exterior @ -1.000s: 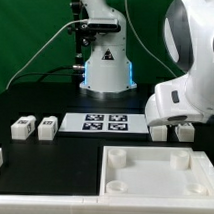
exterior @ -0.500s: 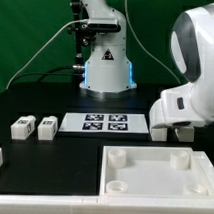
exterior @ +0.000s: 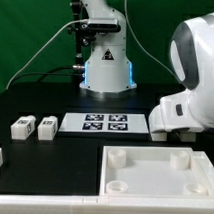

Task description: Assemble one leg

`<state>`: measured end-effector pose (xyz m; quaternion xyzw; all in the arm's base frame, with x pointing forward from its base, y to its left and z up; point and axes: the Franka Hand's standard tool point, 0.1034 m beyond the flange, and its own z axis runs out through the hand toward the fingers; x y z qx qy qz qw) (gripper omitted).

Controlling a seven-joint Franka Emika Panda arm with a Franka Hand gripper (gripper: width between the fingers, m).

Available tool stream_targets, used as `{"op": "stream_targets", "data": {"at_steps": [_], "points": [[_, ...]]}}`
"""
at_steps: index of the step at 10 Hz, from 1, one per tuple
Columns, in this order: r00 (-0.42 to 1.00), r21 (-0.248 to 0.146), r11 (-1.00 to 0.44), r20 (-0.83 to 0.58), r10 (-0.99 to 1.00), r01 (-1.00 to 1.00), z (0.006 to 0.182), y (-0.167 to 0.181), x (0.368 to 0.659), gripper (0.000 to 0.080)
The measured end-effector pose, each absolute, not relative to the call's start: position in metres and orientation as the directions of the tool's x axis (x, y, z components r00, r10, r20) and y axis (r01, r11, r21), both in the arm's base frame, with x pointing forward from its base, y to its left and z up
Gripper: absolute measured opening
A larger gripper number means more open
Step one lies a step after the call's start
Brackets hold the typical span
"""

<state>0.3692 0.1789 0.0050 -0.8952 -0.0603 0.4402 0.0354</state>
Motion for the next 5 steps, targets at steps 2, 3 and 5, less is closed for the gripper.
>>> {"op": "stream_targets", "data": {"at_steps": [2, 3, 5], "points": [[0.605, -0.117, -0.99, -0.784, 0.14, 0.077, 0.0047, 0.1791, 0.3689, 0.0649], [0.605, -0.117, -0.99, -0.784, 0.14, 0.078, 0.0047, 0.1792, 0.3689, 0.0532], [0.604, -0.117, -0.99, -0.784, 0.14, 0.078, 0.0048, 0.1792, 0.3688, 0.0397]]}}
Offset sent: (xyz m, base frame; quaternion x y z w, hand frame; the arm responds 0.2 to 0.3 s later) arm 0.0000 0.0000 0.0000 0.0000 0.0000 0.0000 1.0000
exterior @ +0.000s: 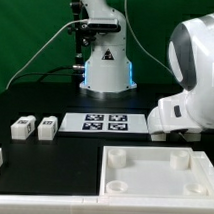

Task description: Assemble one leg

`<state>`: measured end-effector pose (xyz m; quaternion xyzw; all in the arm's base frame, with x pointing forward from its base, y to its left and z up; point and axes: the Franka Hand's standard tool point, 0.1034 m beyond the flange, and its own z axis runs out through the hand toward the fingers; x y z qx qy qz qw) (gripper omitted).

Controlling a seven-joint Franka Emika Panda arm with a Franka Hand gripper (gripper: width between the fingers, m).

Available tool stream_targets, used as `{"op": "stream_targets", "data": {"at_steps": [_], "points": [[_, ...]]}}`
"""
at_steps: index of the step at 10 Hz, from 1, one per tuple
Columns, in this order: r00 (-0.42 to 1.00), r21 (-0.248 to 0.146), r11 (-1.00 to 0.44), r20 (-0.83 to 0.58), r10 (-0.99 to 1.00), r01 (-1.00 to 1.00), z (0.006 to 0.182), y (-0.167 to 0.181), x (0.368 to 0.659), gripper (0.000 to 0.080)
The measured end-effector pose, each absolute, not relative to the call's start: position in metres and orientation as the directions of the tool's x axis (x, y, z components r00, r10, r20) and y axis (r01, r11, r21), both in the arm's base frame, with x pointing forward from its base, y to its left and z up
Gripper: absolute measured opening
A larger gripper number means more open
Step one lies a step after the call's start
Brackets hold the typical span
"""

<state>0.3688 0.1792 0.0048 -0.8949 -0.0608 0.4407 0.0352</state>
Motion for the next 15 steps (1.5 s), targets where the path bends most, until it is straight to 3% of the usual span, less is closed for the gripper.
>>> {"op": "stream_targets", "data": {"at_steps": [1, 7, 11, 15], "points": [[0.604, -0.117, -0.99, -0.784, 0.14, 0.078, 0.005, 0.179, 0.369, 0.0289], [0.603, -0.121, -0.989, -0.784, 0.145, 0.08, 0.007, 0.178, 0.371, 0.029], [0.651, -0.158, -0.983, -0.737, 0.183, 0.098, 0.046, 0.165, 0.412, 0.029], [0.886, -0.155, -0.982, -0.431, 0.169, 0.111, 0.103, 0.139, 0.47, 0.029]]}}
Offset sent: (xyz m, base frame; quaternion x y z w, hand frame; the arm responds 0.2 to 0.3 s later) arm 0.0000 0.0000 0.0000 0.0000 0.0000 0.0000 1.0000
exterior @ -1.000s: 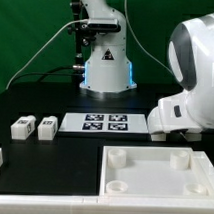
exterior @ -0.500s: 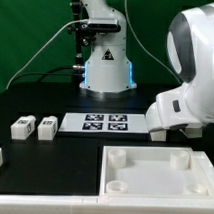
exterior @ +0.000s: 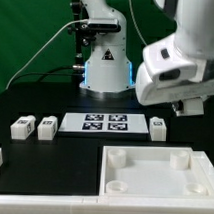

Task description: Assemble one leg

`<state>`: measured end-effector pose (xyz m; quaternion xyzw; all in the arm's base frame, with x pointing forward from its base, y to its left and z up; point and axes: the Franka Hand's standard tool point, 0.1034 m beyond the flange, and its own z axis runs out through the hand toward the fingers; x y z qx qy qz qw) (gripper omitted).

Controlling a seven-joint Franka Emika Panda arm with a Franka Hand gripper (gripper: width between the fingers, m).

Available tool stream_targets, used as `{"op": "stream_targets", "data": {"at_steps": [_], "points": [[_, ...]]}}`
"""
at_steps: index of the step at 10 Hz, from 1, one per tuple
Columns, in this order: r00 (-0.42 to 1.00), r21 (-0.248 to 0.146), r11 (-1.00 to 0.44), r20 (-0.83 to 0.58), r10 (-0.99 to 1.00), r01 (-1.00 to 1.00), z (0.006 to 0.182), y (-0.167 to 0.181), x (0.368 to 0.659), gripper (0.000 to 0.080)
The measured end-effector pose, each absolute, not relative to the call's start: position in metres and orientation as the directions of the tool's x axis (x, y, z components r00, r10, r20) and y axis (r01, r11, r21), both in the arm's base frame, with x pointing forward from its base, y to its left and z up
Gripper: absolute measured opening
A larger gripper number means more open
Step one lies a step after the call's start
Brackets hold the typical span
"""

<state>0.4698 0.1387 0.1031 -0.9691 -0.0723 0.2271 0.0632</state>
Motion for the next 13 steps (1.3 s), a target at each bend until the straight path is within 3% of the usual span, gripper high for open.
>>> {"op": "stream_targets", "data": {"at_steps": [3, 9, 10, 11, 13], "points": [[0.979, -0.135, -0.985, -0.157, 0.129, 0.109, 0.148, 0.108, 0.513, 0.0291], [0.918, -0.085, -0.99, 0.389, 0.075, 0.116, 0.137, 0.101, 0.518, 0.0291], [0.932, -0.097, -0.989, 0.356, 0.071, 0.113, 0.132, 0.104, 0.533, 0.0291], [0.926, -0.11, -0.988, 0.373, 0.064, 0.113, 0.143, 0.108, 0.566, 0.0291], [0.912, -0.12, -0.986, 0.407, 0.057, 0.114, 0.142, 0.107, 0.608, 0.0291]]}}
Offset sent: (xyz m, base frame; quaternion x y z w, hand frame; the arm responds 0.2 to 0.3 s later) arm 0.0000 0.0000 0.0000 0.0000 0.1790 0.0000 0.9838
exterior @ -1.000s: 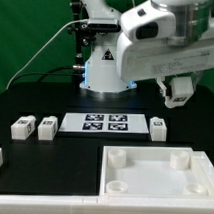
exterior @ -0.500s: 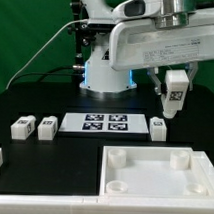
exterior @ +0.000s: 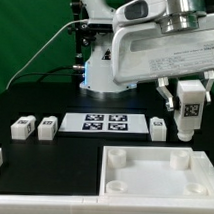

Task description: Assemble one leg

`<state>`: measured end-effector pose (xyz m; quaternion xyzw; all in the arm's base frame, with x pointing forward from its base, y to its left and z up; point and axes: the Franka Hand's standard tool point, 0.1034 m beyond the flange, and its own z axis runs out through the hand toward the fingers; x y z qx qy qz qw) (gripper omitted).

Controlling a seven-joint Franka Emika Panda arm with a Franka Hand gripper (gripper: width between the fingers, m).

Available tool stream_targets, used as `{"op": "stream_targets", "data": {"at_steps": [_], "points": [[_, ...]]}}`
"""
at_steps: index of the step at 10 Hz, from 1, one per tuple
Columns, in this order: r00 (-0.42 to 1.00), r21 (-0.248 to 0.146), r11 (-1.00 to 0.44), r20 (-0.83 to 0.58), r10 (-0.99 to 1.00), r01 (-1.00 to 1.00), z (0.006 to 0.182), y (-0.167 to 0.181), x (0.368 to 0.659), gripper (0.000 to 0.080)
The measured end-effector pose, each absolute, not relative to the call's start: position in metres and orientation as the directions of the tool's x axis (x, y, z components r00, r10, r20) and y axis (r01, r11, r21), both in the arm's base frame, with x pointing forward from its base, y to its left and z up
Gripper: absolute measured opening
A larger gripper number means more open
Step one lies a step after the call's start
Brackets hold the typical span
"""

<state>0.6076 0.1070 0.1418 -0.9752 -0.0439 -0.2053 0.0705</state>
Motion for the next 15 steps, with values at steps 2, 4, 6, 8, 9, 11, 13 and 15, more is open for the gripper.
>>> {"op": "stream_targets", "data": {"at_steps": [2, 4, 6, 8, 9, 11, 13, 15], "points": [[0.91, -0.123, -0.985, 0.41, 0.058, 0.118, 0.14, 0.111, 0.612, 0.0291], [0.911, -0.123, -0.985, 0.408, 0.058, 0.117, 0.139, 0.111, 0.611, 0.0291], [0.899, -0.121, -0.986, 0.435, 0.055, 0.118, 0.138, 0.11, 0.613, 0.0291], [0.88, -0.123, -0.986, 0.473, 0.045, 0.117, 0.119, 0.112, 0.609, 0.0291], [0.866, -0.125, -0.985, 0.498, 0.039, 0.116, 0.119, 0.113, 0.617, 0.0291], [0.859, -0.116, -0.986, 0.51, 0.045, 0.121, 0.111, 0.111, 0.62, 0.0291], [0.86, -0.116, -0.986, 0.509, 0.044, 0.119, 0.105, 0.108, 0.626, 0.0291], [0.865, -0.122, -0.986, 0.499, 0.042, 0.118, 0.094, 0.11, 0.627, 0.0291]]}}
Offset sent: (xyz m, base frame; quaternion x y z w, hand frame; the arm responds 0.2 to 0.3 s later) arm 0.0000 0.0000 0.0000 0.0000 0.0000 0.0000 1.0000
